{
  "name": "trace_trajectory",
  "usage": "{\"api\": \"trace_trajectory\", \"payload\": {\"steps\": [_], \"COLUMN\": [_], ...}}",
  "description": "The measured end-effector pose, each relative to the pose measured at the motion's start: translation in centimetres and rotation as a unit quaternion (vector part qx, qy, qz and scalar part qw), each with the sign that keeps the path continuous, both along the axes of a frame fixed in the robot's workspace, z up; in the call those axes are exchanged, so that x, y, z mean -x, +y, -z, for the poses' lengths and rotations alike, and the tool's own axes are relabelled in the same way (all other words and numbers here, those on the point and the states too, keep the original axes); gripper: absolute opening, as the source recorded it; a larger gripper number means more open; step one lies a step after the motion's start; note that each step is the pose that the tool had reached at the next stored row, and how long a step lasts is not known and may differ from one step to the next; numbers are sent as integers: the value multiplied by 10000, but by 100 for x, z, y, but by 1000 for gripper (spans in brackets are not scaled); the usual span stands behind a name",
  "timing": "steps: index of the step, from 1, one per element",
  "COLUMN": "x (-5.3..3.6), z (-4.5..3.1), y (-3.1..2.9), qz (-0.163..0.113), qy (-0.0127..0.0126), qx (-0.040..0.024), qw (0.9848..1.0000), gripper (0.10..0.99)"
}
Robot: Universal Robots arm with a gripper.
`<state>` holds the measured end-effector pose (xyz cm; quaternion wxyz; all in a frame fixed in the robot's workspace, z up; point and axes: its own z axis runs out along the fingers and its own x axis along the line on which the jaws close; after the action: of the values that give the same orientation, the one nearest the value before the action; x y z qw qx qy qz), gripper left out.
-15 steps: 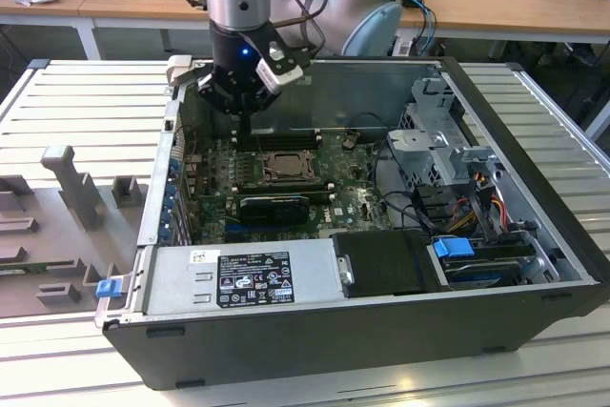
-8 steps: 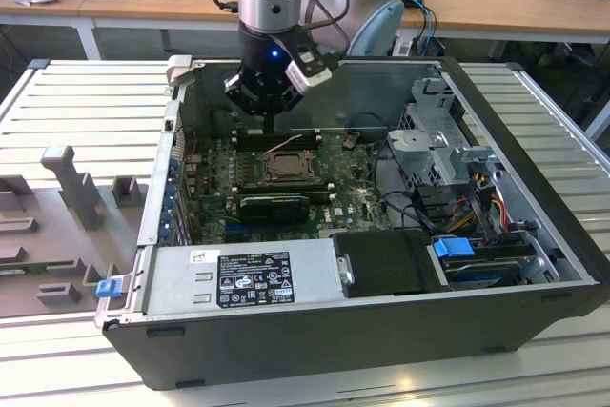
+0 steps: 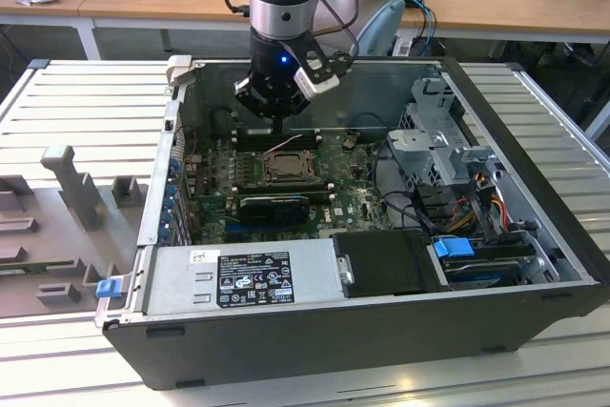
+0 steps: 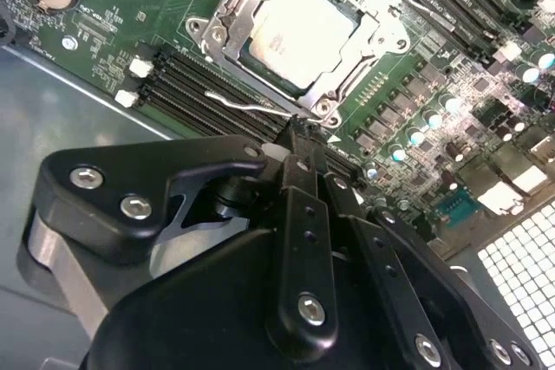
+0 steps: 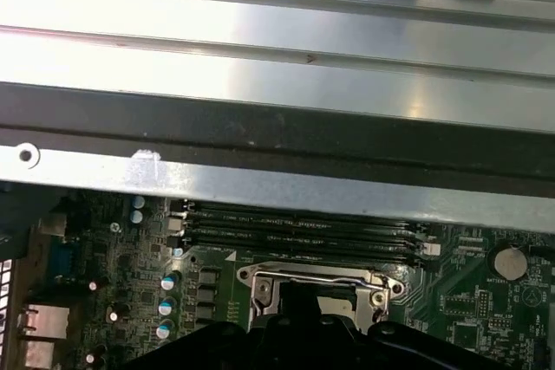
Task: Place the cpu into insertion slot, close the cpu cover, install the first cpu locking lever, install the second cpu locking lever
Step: 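Install the first cpu locking lever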
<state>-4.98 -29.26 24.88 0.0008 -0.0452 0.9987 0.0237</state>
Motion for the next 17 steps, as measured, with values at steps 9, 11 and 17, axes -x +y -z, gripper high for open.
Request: {"api": "trace_trajectory", "payload": {"steps": [9, 11, 17], "x": [-16, -18, -29], "z": [0, 0, 0], "y": [0, 0, 0], "qz": [0, 0, -1], "qy": [0, 0, 0], "qx": [0, 0, -1], "qw": [10000, 10000, 10000], "gripper": [106, 106, 106]}}
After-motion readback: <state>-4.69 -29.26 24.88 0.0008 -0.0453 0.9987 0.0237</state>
